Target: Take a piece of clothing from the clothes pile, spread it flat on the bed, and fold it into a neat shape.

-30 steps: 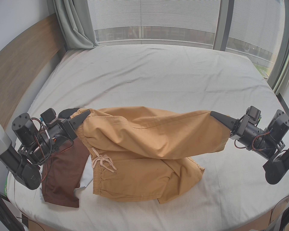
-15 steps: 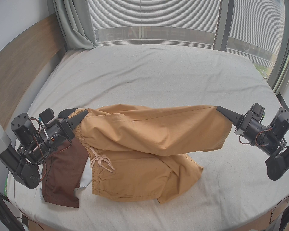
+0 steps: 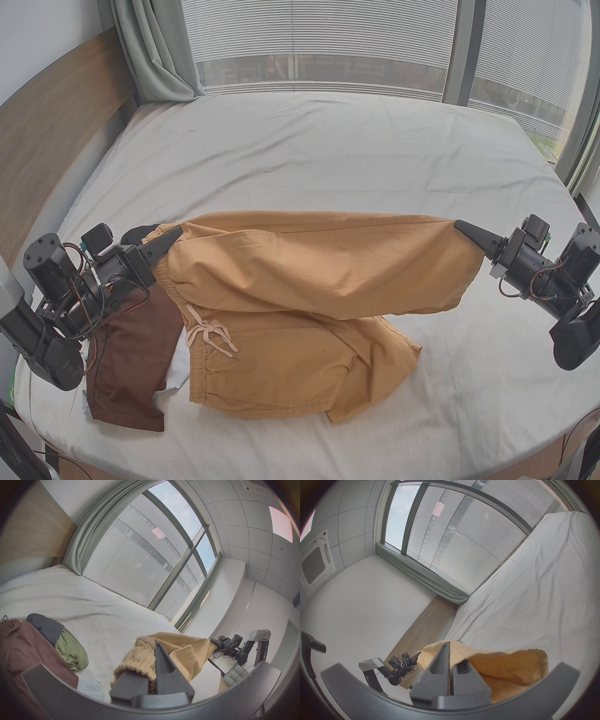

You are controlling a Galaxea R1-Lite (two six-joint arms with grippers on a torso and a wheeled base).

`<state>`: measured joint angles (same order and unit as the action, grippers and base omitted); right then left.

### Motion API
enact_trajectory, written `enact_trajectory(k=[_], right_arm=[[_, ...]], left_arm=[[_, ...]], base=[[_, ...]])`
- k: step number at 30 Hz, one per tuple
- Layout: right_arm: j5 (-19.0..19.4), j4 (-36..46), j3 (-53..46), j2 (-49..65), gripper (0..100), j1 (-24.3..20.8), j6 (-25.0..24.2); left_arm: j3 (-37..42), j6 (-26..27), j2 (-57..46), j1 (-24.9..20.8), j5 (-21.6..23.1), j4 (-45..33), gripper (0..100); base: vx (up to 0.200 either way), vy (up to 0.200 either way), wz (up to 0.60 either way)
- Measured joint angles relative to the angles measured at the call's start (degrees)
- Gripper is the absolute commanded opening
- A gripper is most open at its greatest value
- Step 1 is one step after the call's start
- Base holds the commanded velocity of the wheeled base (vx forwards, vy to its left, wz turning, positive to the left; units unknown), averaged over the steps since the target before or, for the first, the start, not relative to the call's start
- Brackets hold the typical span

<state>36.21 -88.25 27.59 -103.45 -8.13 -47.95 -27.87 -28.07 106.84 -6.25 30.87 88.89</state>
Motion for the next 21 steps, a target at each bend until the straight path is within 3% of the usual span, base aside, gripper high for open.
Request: enact_trajectory(k=[21], right_arm=[[0.2, -0.1, 0.6, -2.4, 0, 1.9, 0.3]], left_arm=[[-0.5, 0.1, 1.9, 1.3, 0.1, 0.0, 0]], base=[[0.0, 0.0, 0.0]])
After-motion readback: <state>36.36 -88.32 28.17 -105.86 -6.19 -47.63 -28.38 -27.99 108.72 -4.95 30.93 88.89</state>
